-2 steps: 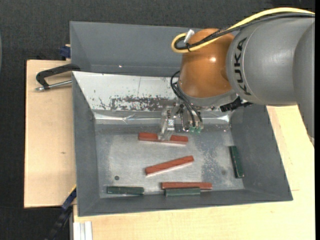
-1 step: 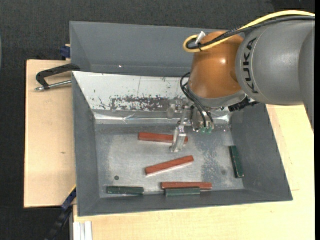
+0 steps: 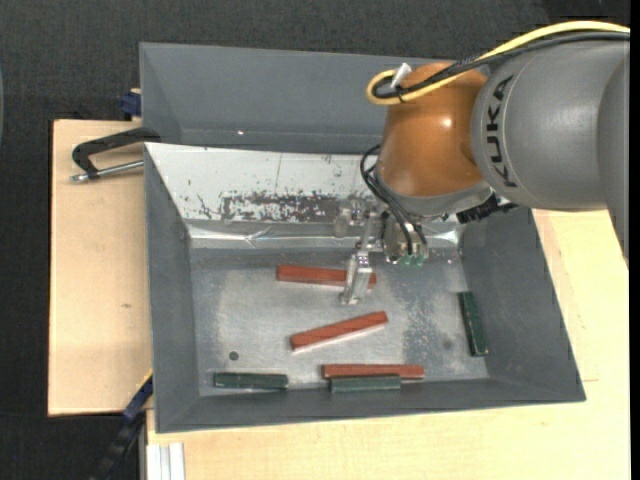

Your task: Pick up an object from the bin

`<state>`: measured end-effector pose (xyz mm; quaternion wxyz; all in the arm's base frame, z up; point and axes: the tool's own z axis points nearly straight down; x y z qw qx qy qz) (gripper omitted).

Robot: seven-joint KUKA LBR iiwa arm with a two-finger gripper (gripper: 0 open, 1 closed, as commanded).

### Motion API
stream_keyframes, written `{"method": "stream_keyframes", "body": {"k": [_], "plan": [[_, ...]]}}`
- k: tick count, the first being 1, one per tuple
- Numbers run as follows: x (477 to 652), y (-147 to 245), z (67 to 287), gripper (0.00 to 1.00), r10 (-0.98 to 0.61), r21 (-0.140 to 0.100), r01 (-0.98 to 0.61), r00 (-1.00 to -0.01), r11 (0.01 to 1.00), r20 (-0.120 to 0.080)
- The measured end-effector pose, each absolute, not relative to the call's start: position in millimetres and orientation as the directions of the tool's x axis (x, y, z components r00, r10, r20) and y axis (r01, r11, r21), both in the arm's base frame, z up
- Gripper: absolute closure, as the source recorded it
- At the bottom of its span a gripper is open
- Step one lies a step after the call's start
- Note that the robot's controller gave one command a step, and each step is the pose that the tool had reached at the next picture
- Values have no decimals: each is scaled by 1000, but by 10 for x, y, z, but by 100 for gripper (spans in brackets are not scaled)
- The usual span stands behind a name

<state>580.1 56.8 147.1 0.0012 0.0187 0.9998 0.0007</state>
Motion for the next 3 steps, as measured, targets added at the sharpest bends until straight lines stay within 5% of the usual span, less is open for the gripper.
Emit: {"method": "stream_keyframes", "body": {"k": [1,2,3], "plan": [[5900,242,1154,0,101,5,101,-995,995,-7],[5689,519,709,100,287,2,287,-958,958,0],[5689,519,710,100,287,2,287,-958,958,0]]}}
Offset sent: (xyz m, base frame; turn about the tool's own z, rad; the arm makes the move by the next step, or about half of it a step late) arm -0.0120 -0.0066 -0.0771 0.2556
